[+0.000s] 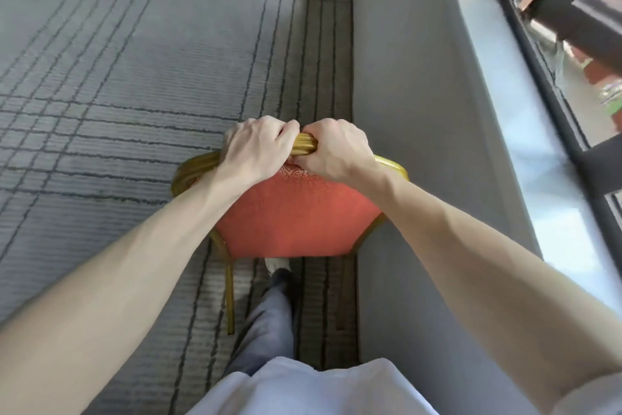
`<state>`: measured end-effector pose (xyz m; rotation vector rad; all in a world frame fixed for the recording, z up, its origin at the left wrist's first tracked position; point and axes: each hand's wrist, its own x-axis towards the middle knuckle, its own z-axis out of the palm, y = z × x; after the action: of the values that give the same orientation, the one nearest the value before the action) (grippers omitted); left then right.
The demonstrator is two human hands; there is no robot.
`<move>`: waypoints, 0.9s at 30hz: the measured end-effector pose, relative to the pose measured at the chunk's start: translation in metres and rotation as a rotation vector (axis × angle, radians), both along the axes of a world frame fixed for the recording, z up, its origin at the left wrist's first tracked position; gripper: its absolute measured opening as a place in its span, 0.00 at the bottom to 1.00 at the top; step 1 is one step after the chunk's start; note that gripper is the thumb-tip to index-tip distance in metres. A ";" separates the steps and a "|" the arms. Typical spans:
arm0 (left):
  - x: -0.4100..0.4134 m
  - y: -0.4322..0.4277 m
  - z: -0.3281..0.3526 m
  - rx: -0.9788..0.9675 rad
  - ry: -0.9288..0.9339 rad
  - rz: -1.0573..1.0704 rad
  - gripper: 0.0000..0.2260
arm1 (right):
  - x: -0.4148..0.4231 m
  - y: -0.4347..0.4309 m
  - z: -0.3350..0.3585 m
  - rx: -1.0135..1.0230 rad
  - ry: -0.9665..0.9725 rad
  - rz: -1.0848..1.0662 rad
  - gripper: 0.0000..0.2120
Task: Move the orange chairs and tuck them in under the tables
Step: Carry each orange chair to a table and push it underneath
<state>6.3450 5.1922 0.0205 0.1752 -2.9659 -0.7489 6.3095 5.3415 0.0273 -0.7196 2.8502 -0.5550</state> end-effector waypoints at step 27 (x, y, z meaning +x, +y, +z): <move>-0.355 -0.154 0.048 -0.181 0.142 0.061 0.23 | -0.372 -0.169 0.034 0.026 0.429 0.220 0.15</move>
<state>5.9902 5.0383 0.0680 0.1915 -2.8586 -0.4623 5.9378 5.1727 0.0609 -1.2641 3.0850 -0.3649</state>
